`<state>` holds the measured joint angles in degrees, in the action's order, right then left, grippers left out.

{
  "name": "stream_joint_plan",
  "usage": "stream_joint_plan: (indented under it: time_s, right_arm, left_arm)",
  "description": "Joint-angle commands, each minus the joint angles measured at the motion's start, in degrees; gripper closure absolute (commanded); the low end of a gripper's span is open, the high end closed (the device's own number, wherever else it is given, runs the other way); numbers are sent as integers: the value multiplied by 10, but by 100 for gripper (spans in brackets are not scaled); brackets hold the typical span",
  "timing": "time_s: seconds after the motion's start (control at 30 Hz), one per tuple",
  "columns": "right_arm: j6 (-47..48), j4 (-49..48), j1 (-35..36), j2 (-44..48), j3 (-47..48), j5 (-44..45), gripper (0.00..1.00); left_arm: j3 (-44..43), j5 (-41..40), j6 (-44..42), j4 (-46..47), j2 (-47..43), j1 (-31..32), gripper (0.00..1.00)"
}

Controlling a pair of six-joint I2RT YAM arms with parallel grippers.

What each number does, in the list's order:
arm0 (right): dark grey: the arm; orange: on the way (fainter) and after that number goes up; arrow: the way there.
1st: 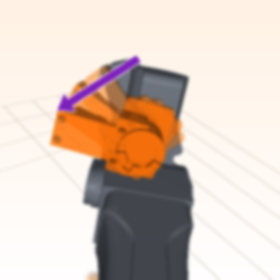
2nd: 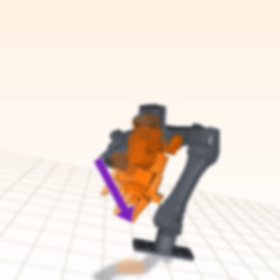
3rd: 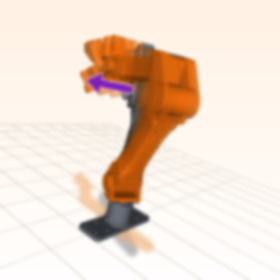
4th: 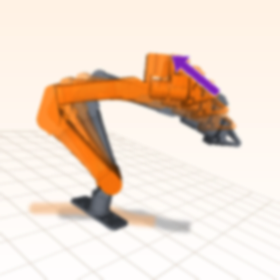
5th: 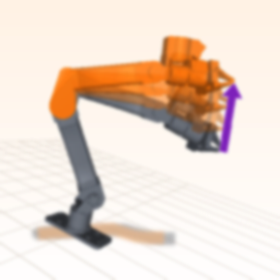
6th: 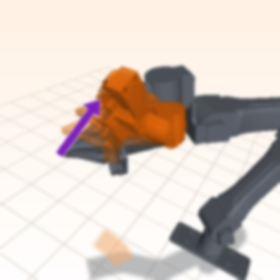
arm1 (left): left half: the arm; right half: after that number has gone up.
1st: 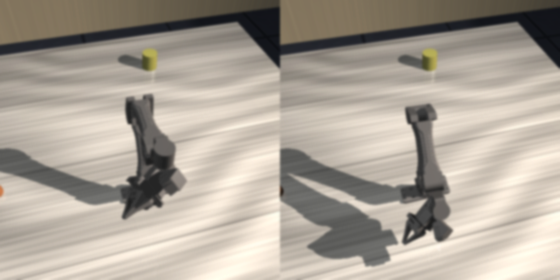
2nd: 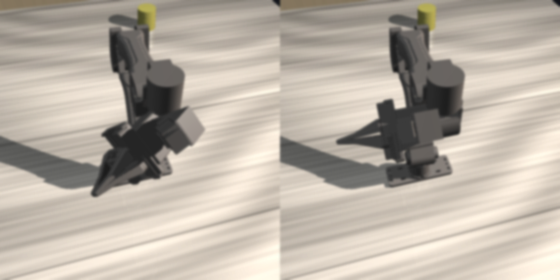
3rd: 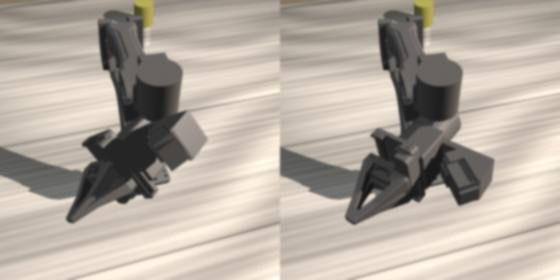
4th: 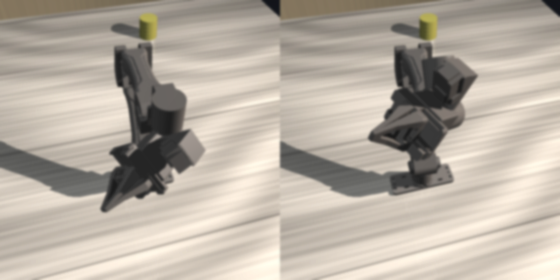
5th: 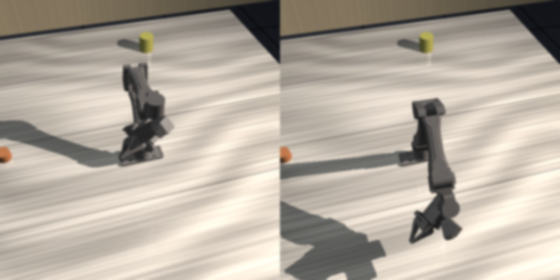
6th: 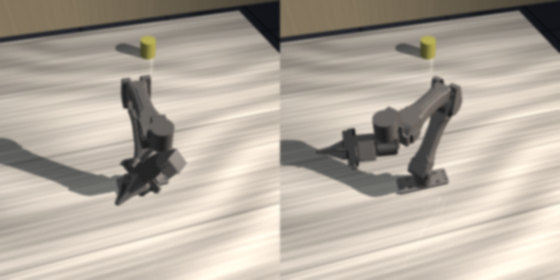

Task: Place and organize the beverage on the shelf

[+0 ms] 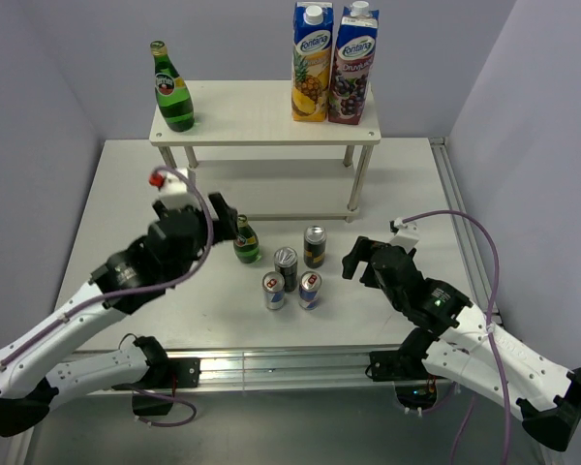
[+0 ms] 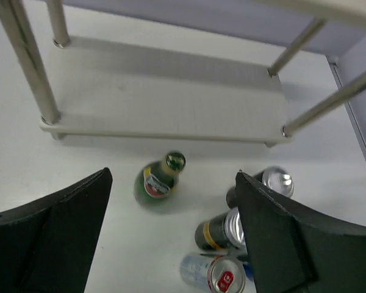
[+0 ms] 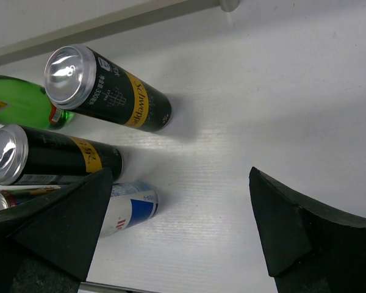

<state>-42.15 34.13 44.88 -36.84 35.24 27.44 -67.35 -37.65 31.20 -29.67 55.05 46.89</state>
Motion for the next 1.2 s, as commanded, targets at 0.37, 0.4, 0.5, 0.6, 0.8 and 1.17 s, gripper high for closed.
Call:
stream_joint_plan:
  time_s: [0.37, 0.4, 0.5, 0.6, 0.8, 1.17]
  right_arm:
    - [-7, -1, 5, 5, -3, 19, 0]
    - [-7, -2, 5, 5, -3, 18, 0]
    - [-7, -1, 5, 7, -4, 17, 0]
    - [-7, -2, 4, 5, -4, 17, 0]
    - [-5, -1, 5, 6, -3, 13, 0]
    - [2, -6, 4, -7, -1, 9, 0]
  left_arm:
    - [396, -7, 121, 270, -35, 93, 1]
    - [406, 1, 113, 328, -16, 93, 1]
    - [426, 6, 85, 420, 37, 92, 1]
    - [436, -6, 43, 496, 88, 91, 1]
    - [429, 14, 5, 568, 154, 55, 1]
    - [400, 66, -26, 631, 229, -32, 1]
